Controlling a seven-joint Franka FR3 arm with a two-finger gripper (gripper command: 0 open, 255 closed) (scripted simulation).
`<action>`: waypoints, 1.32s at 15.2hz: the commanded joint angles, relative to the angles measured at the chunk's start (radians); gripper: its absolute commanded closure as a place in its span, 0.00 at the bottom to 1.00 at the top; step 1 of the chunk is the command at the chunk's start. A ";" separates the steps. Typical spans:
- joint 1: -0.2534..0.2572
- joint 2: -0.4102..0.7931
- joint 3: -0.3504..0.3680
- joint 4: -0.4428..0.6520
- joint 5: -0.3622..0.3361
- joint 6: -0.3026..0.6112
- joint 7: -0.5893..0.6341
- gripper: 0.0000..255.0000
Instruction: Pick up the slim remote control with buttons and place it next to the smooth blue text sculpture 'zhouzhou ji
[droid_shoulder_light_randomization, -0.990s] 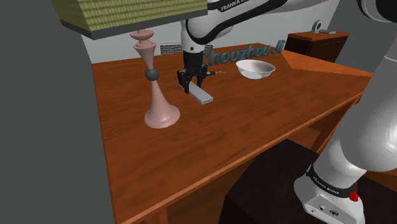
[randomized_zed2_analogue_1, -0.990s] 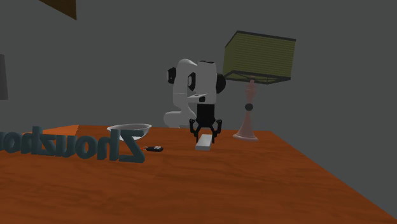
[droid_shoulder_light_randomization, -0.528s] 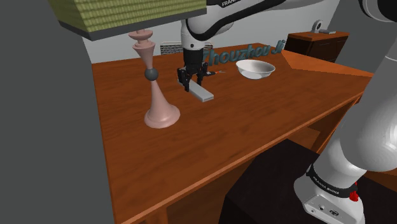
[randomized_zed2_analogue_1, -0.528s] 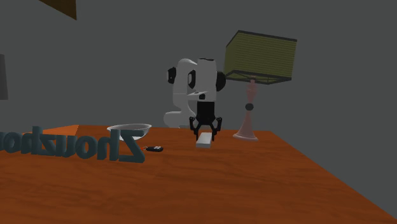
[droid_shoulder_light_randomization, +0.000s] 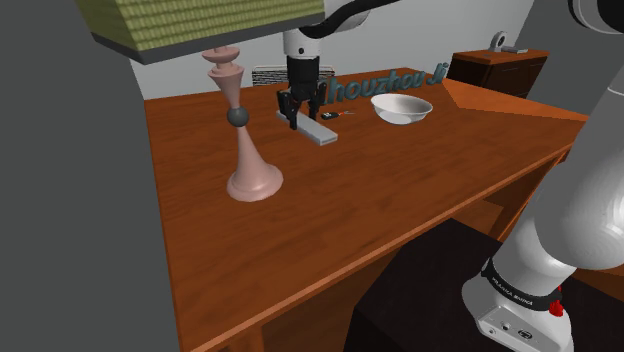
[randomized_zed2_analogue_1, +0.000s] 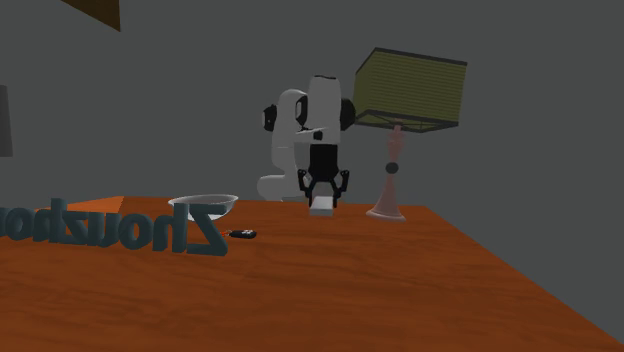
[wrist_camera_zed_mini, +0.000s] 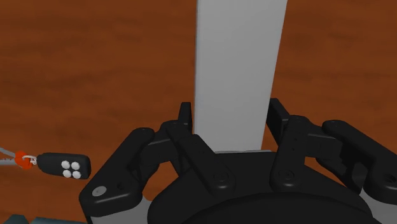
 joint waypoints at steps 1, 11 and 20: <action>0.000 -0.009 0.001 0.019 0.002 -0.028 -0.001 1.00; 0.001 -0.007 0.001 0.157 0.002 -0.163 -0.003 1.00; 0.004 0.018 0.003 0.310 -0.002 -0.292 -0.002 1.00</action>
